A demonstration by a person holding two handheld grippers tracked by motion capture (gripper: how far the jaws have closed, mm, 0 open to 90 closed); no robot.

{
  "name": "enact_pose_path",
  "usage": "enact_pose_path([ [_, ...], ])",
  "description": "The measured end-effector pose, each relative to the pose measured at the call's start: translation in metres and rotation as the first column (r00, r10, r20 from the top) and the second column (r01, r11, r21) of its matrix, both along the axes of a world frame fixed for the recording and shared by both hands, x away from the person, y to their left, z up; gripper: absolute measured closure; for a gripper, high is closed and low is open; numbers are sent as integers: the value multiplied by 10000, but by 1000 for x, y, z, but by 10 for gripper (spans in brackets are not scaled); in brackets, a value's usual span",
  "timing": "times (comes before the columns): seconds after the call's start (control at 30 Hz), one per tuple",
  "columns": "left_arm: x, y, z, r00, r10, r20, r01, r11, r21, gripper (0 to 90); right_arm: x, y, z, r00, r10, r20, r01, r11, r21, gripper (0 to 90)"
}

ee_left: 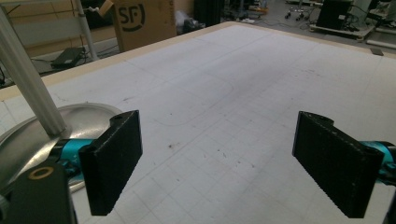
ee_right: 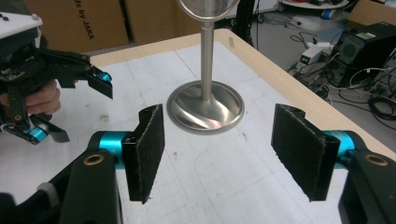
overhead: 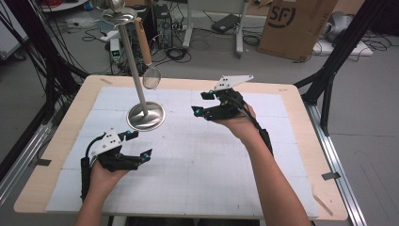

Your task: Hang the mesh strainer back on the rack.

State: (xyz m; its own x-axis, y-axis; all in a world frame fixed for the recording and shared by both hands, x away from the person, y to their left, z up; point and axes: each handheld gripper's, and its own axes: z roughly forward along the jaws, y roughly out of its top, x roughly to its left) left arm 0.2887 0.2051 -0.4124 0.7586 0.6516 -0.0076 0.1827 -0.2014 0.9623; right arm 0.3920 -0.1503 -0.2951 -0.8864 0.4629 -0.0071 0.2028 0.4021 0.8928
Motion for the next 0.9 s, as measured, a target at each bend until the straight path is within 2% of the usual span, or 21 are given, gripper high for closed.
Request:
enact_pose_path([
  [0.3,-1,-2,0,9999,-117,37,117,9999,-6,159,-16,-22,-18,9994,-311,135,310,9995,99,327],
  [0.6,-1,-3,-1,9998,-191,43,191,9998,22,158,-32,-46,-37,9976,-685,-50,686,9972,307,312],
  [0.77,0,-4,-4,9998,-203,-61,204,9996,184,157,-39,-56,-46,9963,-829,-219,841,9945,626,301],
  [0.9,1,-5,-5,9998,-185,-92,187,9997,163,157,-46,-62,-52,9952,-918,-327,941,9926,770,287],
])
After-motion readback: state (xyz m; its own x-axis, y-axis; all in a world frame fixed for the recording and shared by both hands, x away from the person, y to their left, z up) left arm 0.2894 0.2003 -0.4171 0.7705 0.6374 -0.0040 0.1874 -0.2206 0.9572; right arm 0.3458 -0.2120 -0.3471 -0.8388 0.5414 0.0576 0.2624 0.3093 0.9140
